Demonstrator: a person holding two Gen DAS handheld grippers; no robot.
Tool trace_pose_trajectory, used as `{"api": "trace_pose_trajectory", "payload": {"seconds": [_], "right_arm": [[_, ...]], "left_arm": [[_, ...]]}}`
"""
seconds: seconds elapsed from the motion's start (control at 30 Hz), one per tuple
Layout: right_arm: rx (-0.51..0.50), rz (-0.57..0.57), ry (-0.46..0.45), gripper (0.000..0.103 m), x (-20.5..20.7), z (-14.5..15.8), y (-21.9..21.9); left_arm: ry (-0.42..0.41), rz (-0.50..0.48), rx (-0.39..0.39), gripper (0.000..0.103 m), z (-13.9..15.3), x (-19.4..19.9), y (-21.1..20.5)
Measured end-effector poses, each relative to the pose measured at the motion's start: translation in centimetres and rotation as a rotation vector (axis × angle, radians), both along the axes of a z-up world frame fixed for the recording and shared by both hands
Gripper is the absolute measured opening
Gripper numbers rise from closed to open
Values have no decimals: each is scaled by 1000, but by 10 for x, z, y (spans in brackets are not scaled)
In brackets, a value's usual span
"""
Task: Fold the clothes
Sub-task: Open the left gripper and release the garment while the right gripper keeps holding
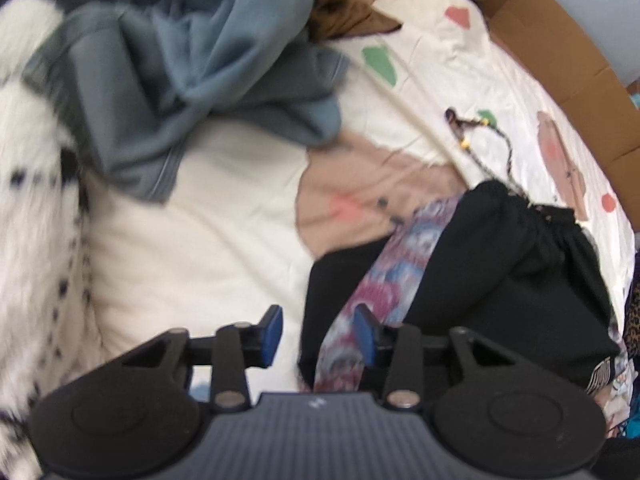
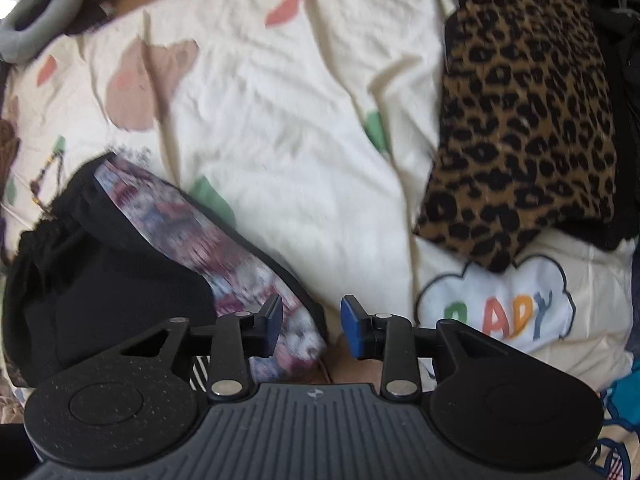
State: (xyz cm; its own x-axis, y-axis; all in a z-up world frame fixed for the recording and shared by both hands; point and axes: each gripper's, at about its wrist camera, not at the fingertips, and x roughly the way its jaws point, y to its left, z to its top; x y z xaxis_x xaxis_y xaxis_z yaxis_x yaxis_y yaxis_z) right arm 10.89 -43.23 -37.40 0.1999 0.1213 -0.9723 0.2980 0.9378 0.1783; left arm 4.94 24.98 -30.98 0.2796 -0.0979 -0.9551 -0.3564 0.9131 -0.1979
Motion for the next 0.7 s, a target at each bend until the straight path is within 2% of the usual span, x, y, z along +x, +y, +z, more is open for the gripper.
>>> {"api": "trace_pose_trajectory", "payload": {"seconds": [0.07,0.2,0.43,0.57,0.7], "right_arm": [[10,11,-37,39,5,5,5],[52,47,-138,39,18,17,20],[59,77,-249,40,45,24,39],[75,88,-308,50,56,27,44],[76,89,-348,52,68,29,51]], "left_arm": [[-26,-11,-2,59,4,12,-2],[-80,-43,-9,61,6,39,-12],[-130,-136,-6,63,2,87,-34],[-152,-181,11,64,1,111,-44],[-175,-196,19,64,-3,134,-52]]}}
